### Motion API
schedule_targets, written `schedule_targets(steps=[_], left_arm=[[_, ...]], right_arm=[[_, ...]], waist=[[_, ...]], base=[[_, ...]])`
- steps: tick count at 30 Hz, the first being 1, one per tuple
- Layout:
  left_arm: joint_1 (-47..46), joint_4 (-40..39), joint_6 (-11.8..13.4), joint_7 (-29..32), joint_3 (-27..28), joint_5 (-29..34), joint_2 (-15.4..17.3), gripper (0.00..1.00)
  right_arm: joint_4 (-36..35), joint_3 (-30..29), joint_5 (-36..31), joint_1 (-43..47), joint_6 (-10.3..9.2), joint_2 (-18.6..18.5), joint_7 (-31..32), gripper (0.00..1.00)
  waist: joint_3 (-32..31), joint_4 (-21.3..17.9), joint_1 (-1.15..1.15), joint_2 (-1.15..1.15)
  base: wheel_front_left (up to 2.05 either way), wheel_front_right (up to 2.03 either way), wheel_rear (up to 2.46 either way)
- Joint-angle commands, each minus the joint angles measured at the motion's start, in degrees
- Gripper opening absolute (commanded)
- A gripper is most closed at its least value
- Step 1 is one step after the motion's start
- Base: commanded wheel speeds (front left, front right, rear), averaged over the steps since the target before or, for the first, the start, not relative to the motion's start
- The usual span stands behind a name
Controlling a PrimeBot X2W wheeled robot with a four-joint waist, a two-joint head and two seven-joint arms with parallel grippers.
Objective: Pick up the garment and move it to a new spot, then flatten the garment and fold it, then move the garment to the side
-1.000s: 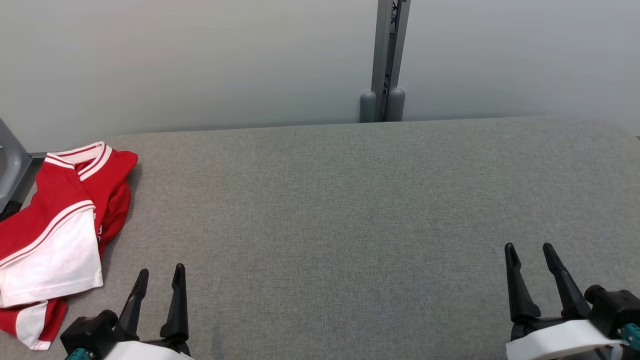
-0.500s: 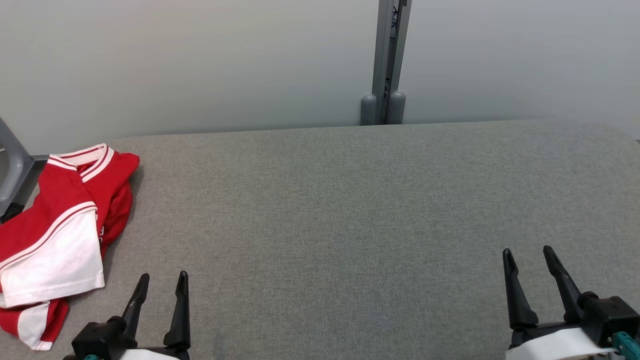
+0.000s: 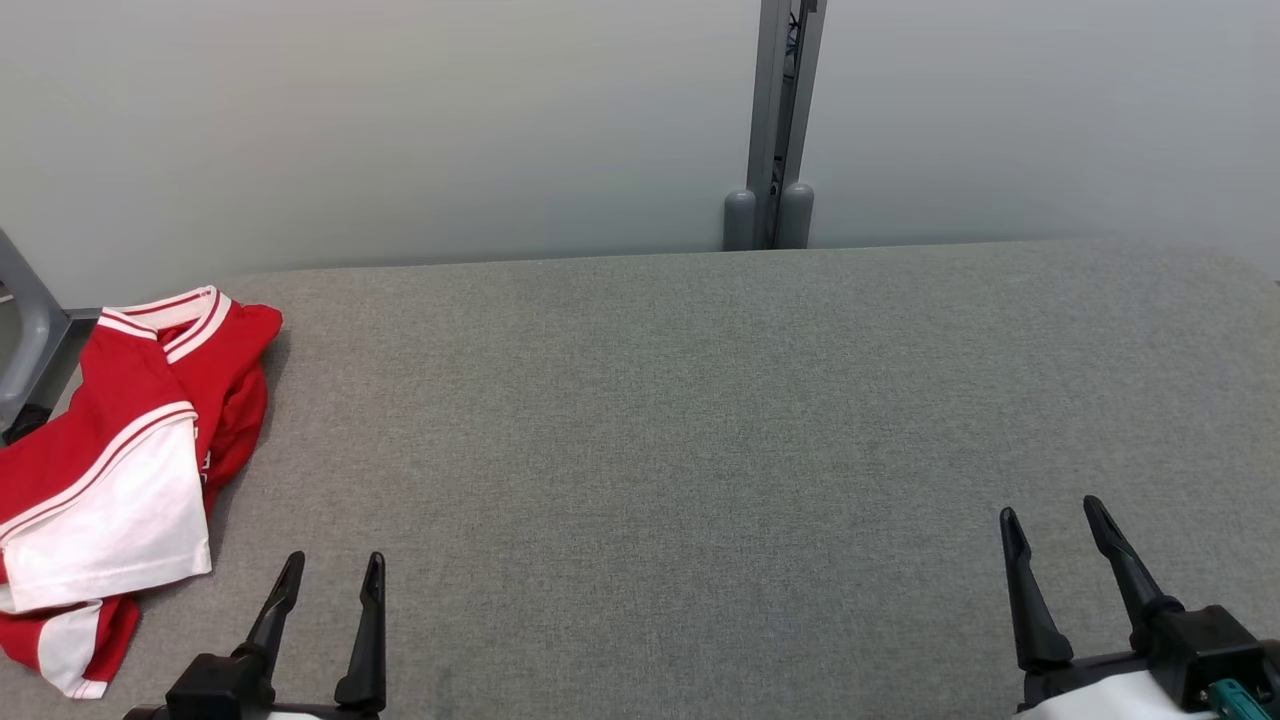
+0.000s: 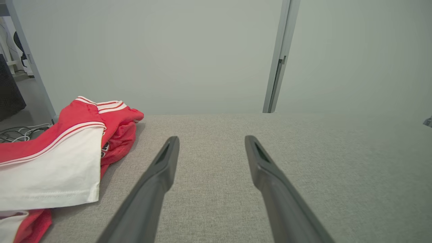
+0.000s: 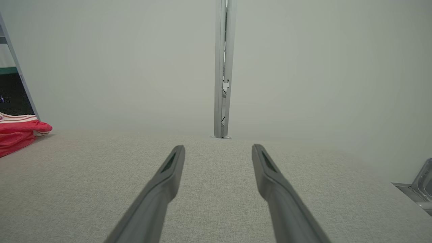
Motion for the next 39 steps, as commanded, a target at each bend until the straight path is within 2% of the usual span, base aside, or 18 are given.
schedule_targets(steps=[1,10,31,35,39], left_arm=[[0.4,-0.3,0.1,-0.4,0.1,1.4,0.3,1.00],[0.9,-0.3,0.3,-1.2,0.2,4.5,0.4,1.00],[0.1,0.6,0.7,-1.1,0.5,2.5,0.3,1.00],[-0.6,0.8,0.6,-1.1,0.0,2.5,0.3,1.00],[-1.3,1.0,0.4,-1.1,-0.4,2.5,0.4,1.00]], right_arm=[[-0.3,-0.1,-1.2,0.3,0.12,-0.5,-0.5,1.00],[0.1,-0.8,-3.8,0.5,0.11,-0.5,-1.4,1.00],[1.6,-2.9,-1.8,0.0,0.12,-0.5,-1.3,1.00],[1.5,-3.3,-1.2,0.6,0.12,-0.5,-1.3,1.00],[1.4,-2.8,-0.7,1.5,0.12,-0.4,-1.3,1.00]], waist=[[0.0,0.0,0.00,0.00],[0.0,-0.1,0.00,0.00],[0.2,-0.2,0.00,0.00],[-0.1,1.7,0.00,0.00],[-0.6,6.4,0.00,0.00]], base=[[0.00,0.00,0.00],[0.00,0.00,0.00],[0.00,0.00,0.00],[0.00,0.00,0.00],[0.00,0.00,0.00]])
